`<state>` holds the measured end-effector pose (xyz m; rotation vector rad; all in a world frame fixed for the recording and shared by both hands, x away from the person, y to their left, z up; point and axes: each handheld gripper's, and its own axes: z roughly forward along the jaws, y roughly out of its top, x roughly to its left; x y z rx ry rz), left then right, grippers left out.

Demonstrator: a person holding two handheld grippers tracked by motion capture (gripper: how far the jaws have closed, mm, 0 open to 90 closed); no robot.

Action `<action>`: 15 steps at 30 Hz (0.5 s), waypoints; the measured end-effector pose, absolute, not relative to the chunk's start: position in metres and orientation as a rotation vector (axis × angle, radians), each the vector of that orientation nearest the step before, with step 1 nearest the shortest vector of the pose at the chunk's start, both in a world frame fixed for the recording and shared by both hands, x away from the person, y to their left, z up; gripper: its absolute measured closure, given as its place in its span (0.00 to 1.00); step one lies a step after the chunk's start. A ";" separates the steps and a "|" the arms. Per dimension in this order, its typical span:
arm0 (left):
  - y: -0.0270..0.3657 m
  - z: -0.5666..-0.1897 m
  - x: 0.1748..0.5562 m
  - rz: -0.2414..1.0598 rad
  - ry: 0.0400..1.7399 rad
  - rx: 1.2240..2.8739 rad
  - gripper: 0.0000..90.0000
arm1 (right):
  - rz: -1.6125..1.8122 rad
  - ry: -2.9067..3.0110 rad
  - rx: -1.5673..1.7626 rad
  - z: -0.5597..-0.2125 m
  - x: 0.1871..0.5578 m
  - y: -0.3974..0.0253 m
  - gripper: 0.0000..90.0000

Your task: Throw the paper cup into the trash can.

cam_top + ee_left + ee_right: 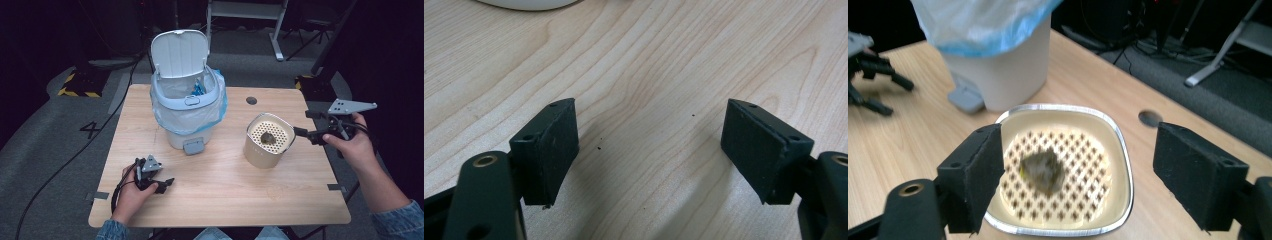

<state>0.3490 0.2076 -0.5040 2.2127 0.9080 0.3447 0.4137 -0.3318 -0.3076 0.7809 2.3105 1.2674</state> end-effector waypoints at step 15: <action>0.207 -0.504 0.349 0.343 0.914 2.210 0.26 | 1.138 2.361 0.990 -0.425 0.383 -0.356 0.25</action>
